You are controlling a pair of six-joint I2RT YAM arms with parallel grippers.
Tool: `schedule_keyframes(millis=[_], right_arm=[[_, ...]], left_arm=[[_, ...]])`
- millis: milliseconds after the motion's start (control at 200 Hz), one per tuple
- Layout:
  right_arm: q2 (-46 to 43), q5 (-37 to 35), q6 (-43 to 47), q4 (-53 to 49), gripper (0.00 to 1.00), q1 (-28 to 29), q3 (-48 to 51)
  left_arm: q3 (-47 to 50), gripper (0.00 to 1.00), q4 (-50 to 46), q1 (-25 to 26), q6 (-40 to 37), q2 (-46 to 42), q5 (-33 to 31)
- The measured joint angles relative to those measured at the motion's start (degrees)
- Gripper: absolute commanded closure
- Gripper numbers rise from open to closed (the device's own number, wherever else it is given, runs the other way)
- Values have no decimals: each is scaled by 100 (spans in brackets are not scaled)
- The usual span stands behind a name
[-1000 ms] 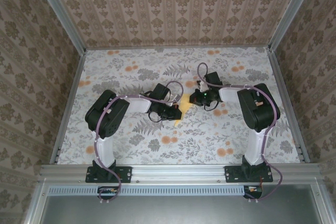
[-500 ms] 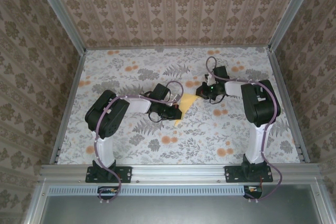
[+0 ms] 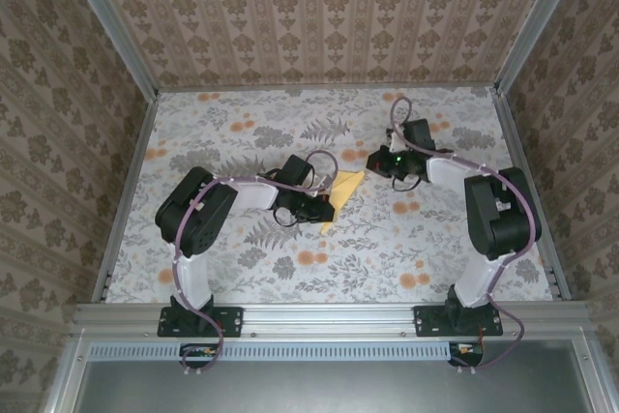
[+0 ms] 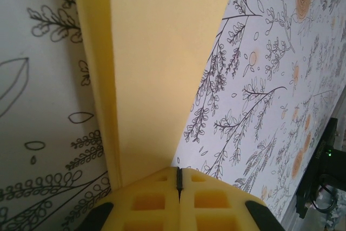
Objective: Fold a paper plane with a square sheet of paper (fold left side to right side)
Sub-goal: Fold the wing for the fifth time at the center of the table.
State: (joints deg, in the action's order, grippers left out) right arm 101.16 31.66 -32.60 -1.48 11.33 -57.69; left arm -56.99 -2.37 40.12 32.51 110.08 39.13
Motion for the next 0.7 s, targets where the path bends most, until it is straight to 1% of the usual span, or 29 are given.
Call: schedule_keyframes(millis=[155,270,440,595,700], right_arm=[[114,168,-433,267,100,651,269],[455,186,-629,350,100,920,245],[868,146,-710,146,100,973,103],[951,90,-699,-157,100,973,-120],[984,72,-664,-282,100,973,-203]], left_arm=[[0,95,0,2,2,-4,-7],[0,94,-2,9,0,-11,-20],[0,91,-79,28,2,-50,-61],[0,84,-151,35,13,-151,-83],[22,84,-216,33,57,-348,-76]])
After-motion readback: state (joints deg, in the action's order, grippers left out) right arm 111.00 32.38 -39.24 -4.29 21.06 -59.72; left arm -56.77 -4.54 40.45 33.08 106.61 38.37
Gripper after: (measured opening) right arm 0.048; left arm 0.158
